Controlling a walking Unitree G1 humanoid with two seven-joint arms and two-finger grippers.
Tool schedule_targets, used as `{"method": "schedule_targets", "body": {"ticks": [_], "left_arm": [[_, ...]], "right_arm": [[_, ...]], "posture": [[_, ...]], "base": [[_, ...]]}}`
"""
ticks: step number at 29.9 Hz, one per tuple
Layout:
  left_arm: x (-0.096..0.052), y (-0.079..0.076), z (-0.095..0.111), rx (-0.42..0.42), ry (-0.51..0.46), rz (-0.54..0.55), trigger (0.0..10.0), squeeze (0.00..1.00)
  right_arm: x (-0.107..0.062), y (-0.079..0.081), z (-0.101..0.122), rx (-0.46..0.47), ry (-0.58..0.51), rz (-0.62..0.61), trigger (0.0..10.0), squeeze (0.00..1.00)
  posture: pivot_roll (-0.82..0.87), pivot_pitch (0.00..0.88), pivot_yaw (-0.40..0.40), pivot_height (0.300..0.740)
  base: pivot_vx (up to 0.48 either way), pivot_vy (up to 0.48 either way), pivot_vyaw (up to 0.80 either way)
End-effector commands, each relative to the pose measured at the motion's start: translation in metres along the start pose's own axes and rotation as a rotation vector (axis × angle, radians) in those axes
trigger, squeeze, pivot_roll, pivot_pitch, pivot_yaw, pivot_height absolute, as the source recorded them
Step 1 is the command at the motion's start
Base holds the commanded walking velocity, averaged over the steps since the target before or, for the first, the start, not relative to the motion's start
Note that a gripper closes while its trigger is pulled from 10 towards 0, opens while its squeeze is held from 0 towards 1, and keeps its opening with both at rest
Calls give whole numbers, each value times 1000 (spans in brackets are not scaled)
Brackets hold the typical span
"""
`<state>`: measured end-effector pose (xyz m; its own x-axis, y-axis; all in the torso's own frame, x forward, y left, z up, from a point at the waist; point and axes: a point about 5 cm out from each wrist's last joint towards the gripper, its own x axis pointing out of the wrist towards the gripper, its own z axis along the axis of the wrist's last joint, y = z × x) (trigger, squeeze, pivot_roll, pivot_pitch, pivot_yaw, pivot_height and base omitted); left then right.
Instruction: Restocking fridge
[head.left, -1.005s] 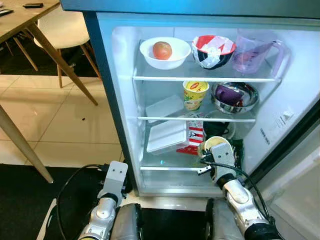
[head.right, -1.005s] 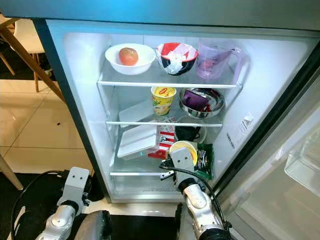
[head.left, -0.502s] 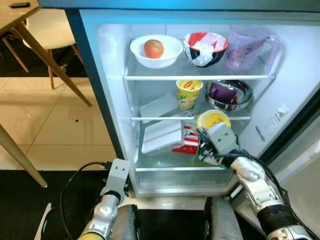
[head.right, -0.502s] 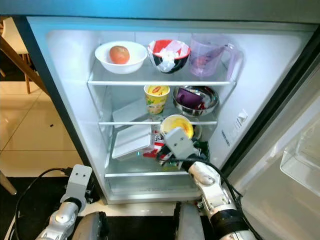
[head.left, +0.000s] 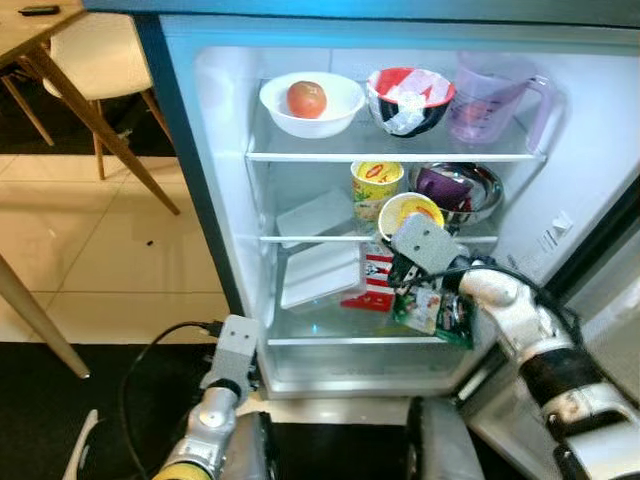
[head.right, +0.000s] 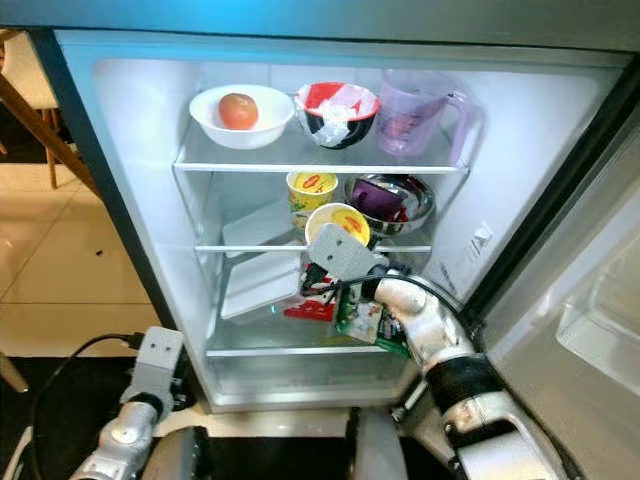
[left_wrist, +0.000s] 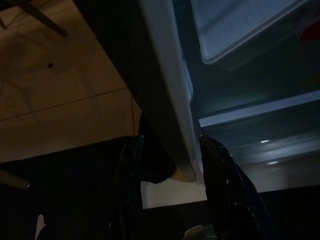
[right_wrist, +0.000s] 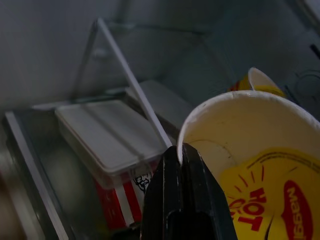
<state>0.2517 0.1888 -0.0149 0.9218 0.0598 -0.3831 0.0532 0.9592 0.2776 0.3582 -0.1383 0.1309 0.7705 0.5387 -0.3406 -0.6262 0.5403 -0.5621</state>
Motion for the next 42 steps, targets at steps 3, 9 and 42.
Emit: {"method": "schedule_targets", "body": {"ticks": [3, 9, 42], "left_arm": [[-4, -3, -5, 2, 8, -1, 10000, 12], [-5, -2, -7, -1, 12, 5, 10000, 12], [-21, 1, -20, -6, 23, 34, 10000, 16]], "right_arm": [[5, 7, -8, -25, 67, 92, 10000, 0], [12, 1, -7, -30, 107, 94, 10000, 0], [33, -25, 30, -42, 171, 123, 10000, 0]], "posture": [[14, 0, -51, 511], [23, 0, -55, 511], [94, 40, -106, 511]], "base": [[0, 0, 0], [0, 0, 0], [0, 0, 0]]}}
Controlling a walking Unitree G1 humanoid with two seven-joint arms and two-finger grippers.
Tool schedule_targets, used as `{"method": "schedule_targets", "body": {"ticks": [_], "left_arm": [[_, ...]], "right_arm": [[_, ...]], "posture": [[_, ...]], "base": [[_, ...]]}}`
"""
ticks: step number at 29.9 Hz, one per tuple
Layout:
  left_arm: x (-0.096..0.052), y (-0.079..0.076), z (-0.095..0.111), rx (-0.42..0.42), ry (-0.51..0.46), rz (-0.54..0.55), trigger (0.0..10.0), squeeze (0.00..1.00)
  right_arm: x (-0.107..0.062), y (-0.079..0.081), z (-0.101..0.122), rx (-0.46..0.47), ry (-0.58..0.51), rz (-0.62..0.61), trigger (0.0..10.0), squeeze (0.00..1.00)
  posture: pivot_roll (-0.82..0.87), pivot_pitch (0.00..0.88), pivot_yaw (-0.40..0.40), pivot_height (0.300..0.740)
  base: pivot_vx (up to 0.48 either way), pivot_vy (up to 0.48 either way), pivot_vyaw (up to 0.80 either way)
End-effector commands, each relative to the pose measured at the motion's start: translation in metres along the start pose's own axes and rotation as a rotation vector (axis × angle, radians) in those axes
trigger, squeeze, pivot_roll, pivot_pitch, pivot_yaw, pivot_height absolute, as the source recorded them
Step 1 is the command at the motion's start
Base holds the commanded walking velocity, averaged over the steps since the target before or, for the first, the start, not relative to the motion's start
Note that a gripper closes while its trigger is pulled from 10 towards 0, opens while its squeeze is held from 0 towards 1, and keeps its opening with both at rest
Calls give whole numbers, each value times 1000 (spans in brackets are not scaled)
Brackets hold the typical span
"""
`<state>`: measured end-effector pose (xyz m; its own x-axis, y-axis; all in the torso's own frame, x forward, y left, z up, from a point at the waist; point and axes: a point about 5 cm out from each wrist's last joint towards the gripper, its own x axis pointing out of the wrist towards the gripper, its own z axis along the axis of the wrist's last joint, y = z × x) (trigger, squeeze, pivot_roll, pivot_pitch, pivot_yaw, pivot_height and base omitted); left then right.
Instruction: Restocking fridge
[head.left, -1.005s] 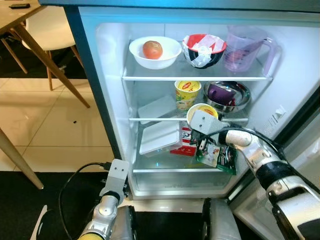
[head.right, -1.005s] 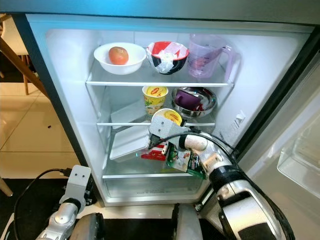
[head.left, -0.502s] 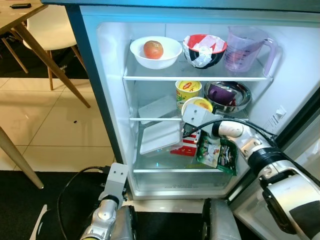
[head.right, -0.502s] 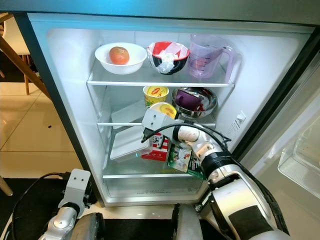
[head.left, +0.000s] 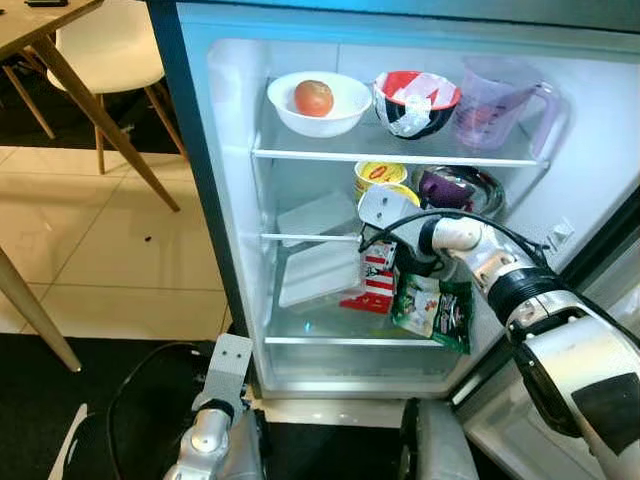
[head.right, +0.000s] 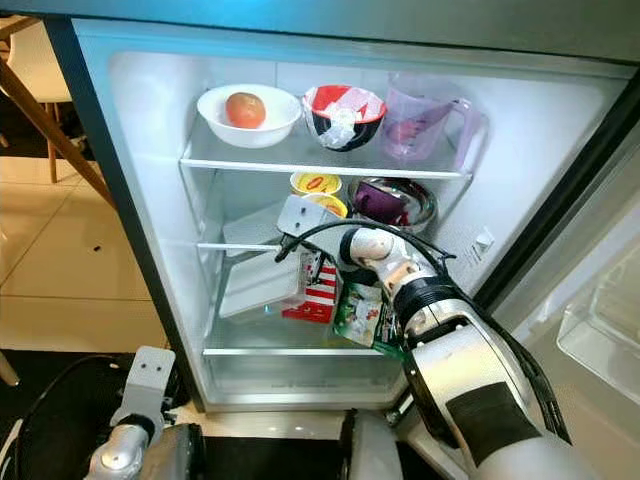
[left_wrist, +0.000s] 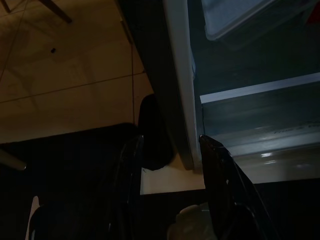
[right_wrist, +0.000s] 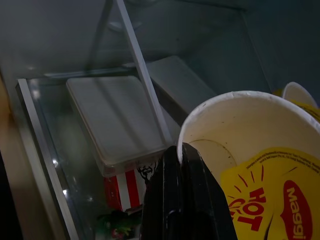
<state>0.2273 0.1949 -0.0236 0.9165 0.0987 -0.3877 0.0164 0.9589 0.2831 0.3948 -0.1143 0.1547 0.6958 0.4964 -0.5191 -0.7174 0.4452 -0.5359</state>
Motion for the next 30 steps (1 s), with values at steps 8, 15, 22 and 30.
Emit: {"method": "schedule_targets", "body": {"ticks": [8, 15, 22, 30], "left_arm": [[-2, -1, 0, 8, 2, -3, 10000, 16], [-3, -2, 2, 13, -6, -9, 10000, 12], [-5, -2, 1, 16, -7, -7, 10000, 12], [-6, -2, 1, 17, -4, -10, 10000, 12]], "right_arm": [[7, 6, 1, -11, 61, -25, 10000, 0], [10, 10, -1, 0, 77, -59, 10000, 0], [7, 7, -6, 2, 100, -73, 10000, 208], [5, 4, -8, 30, 104, -75, 10000, 310]], "posture": [[106, 41, -103, 511], [122, 51, -106, 511], [140, 63, -112, 511], [133, 68, -109, 511]], "base": [[0, 0, 0], [0, 0, 0], [0, 0, 0], [0, 0, 0]]}}
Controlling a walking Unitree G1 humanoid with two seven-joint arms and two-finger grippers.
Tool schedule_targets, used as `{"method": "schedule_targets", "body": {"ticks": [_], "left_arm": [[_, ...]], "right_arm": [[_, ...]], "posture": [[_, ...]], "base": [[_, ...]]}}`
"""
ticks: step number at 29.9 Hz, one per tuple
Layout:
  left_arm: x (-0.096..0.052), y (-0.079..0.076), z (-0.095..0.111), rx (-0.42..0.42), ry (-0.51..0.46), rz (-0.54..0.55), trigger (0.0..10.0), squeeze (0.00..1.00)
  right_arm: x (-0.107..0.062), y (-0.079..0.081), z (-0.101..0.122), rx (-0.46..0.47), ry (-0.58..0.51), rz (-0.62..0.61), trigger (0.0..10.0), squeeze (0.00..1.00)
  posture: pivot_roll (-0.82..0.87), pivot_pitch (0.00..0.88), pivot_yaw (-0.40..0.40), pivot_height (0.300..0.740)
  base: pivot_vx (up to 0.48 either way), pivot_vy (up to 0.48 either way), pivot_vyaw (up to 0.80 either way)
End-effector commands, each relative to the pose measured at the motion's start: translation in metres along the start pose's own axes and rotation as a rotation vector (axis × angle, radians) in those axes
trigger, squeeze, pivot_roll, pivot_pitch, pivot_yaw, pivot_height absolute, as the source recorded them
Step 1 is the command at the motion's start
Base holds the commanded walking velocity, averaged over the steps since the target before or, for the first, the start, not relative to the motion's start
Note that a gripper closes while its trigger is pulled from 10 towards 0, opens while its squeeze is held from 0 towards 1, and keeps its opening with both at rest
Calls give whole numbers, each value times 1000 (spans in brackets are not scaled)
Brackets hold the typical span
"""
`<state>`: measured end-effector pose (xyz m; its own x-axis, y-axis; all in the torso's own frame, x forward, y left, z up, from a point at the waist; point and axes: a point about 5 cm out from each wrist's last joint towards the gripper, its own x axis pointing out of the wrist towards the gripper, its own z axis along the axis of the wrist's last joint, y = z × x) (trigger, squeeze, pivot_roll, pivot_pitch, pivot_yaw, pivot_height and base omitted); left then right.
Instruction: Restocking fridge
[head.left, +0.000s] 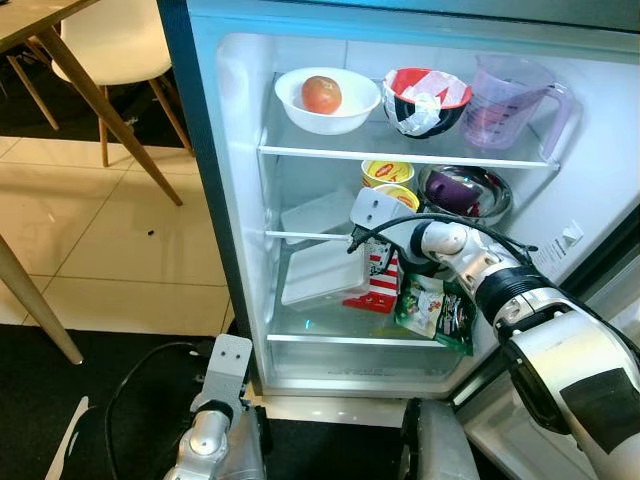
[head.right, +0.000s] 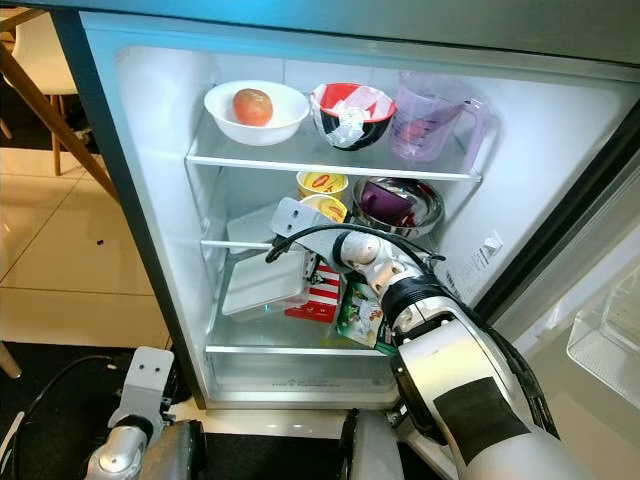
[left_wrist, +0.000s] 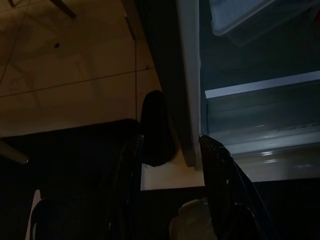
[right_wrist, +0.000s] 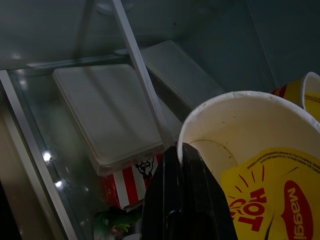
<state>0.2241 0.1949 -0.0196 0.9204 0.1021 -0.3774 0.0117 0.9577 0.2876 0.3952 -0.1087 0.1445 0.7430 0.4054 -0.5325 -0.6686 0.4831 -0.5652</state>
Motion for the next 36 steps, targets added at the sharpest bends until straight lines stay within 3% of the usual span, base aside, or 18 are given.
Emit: {"method": "schedule_targets", "body": {"ticks": [1, 2, 3, 8, 13, 14, 22, 23, 26, 28, 29, 36], "left_arm": [[-1, -4, 0, 15, 5, -18, 10000, 12], [-1, -4, 0, 15, 5, -18, 10000, 12], [-1, -4, 0, 14, 4, -20, 10000, 16], [0, -5, 2, 13, 1, -22, 10000, 12], [-1, -5, 2, 13, 3, -21, 10000, 12], [-1, -5, 2, 14, 4, -21, 10000, 12], [-2, -5, 2, 12, 3, -22, 10000, 16], [-2, -5, 2, 12, 3, -21, 10000, 16], [-2, -5, 2, 12, 4, -21, 10000, 16], [-2, -6, 2, 11, 4, -20, 10000, 12], [-2, -6, 2, 11, 5, -21, 10000, 16], [0, -7, 3, 11, 3, -26, 10000, 16]], "right_arm": [[-2, -4, -6, 14, 25, -11, 10000, 243], [-2, -4, -6, 14, 25, -11, 10000, 243], [-2, -4, -4, 3, 23, -16, 10000, 0], [-1, -5, 1, -59, 16, -46, 10000, 0], [1, 0, -1, -62, 24, -18, 10000, 0], [1, 1, -1, -56, 23, -10, 10000, 106], [1, 4, -1, -51, 12, 19, 10000, 106], [1, 3, 0, -51, 11, 16, 10000, 380], [1, 2, 0, -42, 8, 14, 10000, 376], [0, 0, 2, -16, -2, 19, 10000, 329], [0, 0, 1, -7, -1, 26, 10000, 0], [-2, -2, -2, -36, 30, 56, 10000, 0]], "posture": [[132, 68, -108, 511], [132, 68, -108, 511], [132, 69, -108, 511], [137, 70, -110, 511], [137, 70, -110, 511], [137, 70, -110, 511], [141, 71, -111, 511], [141, 71, -111, 511], [142, 69, -111, 511], [143, 68, -111, 511], [137, 64, -109, 511], [133, 58, -110, 511]], "base": [[0, 0, 0], [0, 0, 0], [0, 0, 0], [0, 0, 0], [0, 0, 0], [0, 0, 0], [0, 0, 0], [0, 0, 0], [0, 0, 0], [0, 0, 0], [0, 0, 0], [0, 0, 0]]}}
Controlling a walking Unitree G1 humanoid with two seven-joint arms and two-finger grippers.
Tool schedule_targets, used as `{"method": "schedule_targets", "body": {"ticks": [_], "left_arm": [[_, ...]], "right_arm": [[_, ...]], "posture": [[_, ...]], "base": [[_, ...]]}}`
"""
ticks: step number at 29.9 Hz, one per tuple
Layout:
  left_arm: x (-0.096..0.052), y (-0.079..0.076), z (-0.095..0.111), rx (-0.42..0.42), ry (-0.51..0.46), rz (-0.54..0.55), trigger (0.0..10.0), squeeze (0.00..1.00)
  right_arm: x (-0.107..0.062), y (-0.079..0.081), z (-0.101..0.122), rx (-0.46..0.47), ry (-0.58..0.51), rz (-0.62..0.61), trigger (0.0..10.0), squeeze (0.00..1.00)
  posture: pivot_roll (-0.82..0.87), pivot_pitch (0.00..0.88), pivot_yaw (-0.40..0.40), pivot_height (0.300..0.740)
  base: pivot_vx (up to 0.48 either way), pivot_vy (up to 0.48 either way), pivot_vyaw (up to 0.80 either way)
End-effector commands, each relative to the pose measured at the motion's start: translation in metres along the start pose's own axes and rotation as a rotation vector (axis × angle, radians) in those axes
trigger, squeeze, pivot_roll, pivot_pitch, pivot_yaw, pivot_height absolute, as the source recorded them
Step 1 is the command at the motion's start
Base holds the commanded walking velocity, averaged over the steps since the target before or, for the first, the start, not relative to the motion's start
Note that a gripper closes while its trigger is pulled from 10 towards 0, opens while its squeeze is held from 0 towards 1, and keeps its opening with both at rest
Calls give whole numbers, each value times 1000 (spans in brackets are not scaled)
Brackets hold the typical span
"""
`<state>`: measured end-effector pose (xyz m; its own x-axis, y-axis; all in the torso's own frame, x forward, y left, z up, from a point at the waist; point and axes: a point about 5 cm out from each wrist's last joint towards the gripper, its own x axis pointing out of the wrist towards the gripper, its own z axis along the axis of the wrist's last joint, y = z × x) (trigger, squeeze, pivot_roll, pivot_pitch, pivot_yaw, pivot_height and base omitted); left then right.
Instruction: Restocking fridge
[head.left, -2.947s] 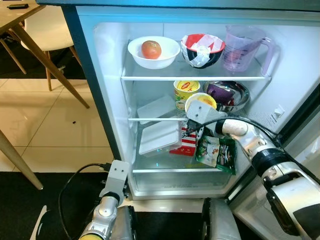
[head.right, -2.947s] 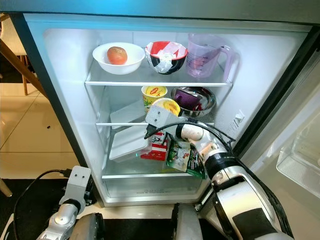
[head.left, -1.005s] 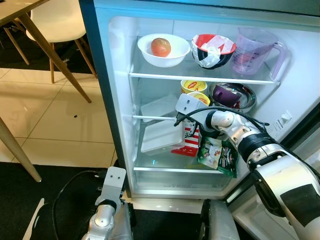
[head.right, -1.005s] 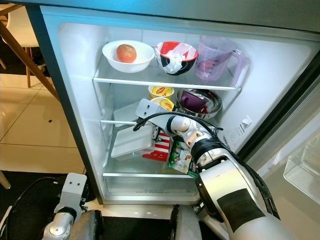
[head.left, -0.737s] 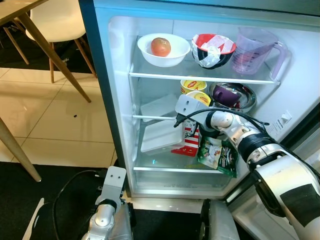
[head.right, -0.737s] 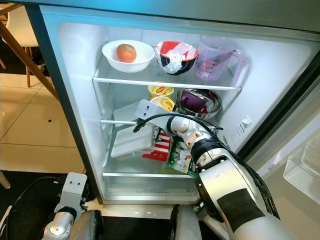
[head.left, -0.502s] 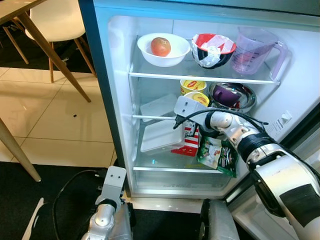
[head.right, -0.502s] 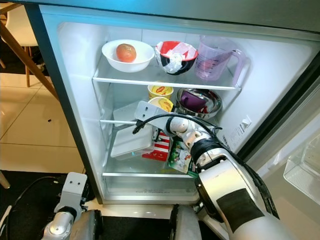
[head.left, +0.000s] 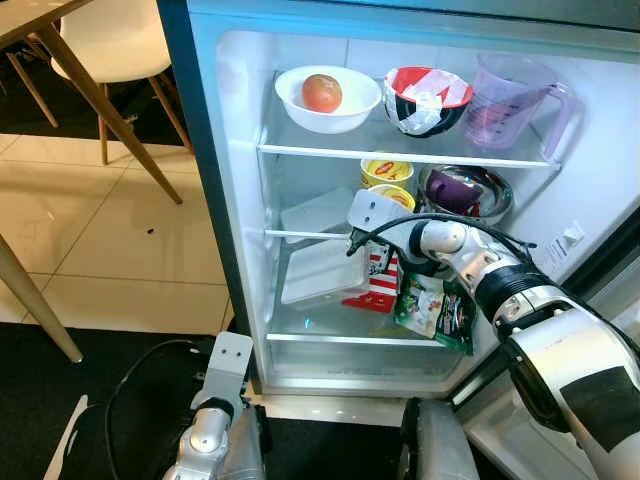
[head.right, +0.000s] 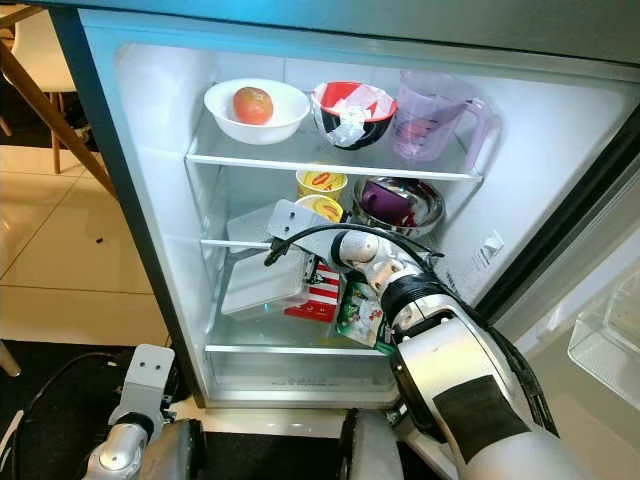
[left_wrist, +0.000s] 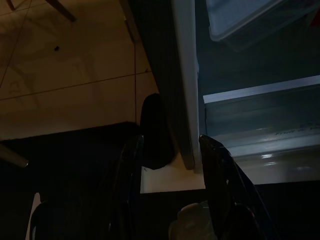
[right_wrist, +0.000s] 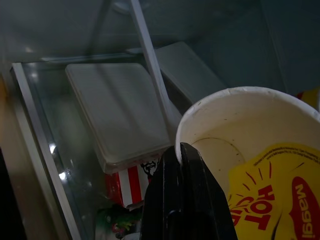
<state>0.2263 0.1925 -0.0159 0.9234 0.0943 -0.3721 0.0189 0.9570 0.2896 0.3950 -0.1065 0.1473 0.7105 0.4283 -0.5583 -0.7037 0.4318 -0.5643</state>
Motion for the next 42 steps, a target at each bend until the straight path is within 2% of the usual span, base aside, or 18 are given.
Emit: {"method": "schedule_targets", "body": {"ticks": [1, 10, 11, 13, 14, 16, 17, 22, 23, 27, 30, 35, 38, 42], "left_arm": [[0, -6, -1, 5, 11, -21, 10000, 12], [0, -7, 0, 6, 8, -23, 10000, 16], [0, -6, 0, 7, 8, -22, 10000, 16], [-1, -6, -1, 8, 9, -20, 10000, 12], [-1, -6, -1, 8, 9, -20, 10000, 12], [-1, -6, -1, 8, 9, -21, 10000, 12], [-1, -6, -1, 8, 9, -21, 10000, 12], [-1, -6, -1, 9, 9, -22, 10000, 12], [-1, -6, -1, 9, 10, -22, 10000, 8], [-1, -6, -1, 10, 10, -22, 10000, 8], [-1, -6, -1, 11, 10, -22, 10000, 16], [0, -5, -1, 11, 10, -23, 10000, 12], [0, -6, 0, 11, 10, -25, 10000, 12], [0, -6, 0, 11, 10, -27, 10000, 12]], "right_arm": [[-2, -2, -6, 5, 31, 4, 10000, 0], [-1, -1, -4, -6, 39, 16, 10000, 0], [-1, -2, -3, -7, 37, 7, 10000, 43], [-1, -3, -2, -17, 33, -13, 10000, 227], [-1, -5, 0, -36, 29, -32, 10000, 584], [-1, -5, 0, -49, 26, -43, 10000, 584], [-1, -6, 2, -76, 20, -57, 10000, 1000], [-2, -8, 5, -136, -4, -104, 10000, 1000], [-2, -10, 8, -176, -16, -142, 10000, 0], [-2, -12, 9, -224, -20, -169, 10000, 0], [-3, -13, 6, -335, 9, -186, 10000, 0], [-4, -14, 1, -402, 39, -189, 10000, 0], [-6, -15, -5, -518, 85, -196, 10000, 0], [-8, -18, -8, -578, 104, -217, 10000, 0]], "posture": [[132, 54, -109, 511], [139, 53, -108, 511], [140, 54, -108, 511], [141, 55, -108, 511], [141, 55, -108, 511], [141, 55, -108, 511], [140, 55, -108, 511], [139, 55, -107, 511], [139, 55, -106, 511], [140, 55, -104, 511], [138, 54, -102, 511], [137, 56, -102, 511], [135, 56, -101, 511], [133, 57, -100, 511]], "base": [[0, 0, 0], [0, 0, 0], [0, 0, 0], [0, 0, 0], [0, 0, 0], [0, 0, 0], [0, 0, 0], [0, 0, 0], [0, 0, 0], [0, 0, 0], [0, 0, 0], [0, 0, 0], [0, 0, 0], [0, 0, 0]]}}
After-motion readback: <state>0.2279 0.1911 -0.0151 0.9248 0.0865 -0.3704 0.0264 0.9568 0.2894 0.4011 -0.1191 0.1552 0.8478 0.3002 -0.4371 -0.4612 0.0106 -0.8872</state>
